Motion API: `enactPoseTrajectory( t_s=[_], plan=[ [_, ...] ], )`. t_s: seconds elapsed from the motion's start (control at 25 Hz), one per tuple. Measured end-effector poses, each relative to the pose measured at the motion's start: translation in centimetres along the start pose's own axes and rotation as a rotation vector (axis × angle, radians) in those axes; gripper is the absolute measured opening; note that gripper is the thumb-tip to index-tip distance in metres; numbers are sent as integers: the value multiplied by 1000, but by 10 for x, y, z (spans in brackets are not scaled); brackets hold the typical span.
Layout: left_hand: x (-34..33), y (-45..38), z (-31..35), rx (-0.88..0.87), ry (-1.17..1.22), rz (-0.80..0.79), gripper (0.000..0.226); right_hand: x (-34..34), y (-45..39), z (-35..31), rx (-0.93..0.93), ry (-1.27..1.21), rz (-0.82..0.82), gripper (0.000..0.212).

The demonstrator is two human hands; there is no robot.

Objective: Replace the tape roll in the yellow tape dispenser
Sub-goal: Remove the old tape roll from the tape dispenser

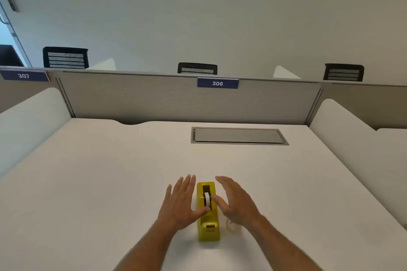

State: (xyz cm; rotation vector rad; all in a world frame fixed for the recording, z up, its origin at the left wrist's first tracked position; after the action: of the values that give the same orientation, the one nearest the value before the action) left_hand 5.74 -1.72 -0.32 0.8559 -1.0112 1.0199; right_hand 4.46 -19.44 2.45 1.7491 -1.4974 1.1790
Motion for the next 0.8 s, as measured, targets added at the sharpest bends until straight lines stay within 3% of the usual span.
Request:
enactPoseTrajectory(
  t_s=[0.32, 0.8],
  plan=[
    [-12, -5, -2, 23, 62, -97, 111, -17, -8, -8, 48, 62, -151, 54],
    [-11, -14, 0, 23, 135, -82, 114, -22, -17, -8, 55, 73, -128, 40]
  ],
)
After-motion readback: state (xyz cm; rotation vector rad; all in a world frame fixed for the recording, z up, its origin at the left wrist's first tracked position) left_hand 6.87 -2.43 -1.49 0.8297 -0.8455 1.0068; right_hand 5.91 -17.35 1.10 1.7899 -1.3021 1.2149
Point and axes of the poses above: each hand's wrist, its own y-axis away from the middle knuckle, its own x-axis out of the back of the hand, z = x × y, the point moved 6 cm from there along -y, towards the middle knuckle, and after that the axes turned 3 degrees about -z, right-handed, at the moved point
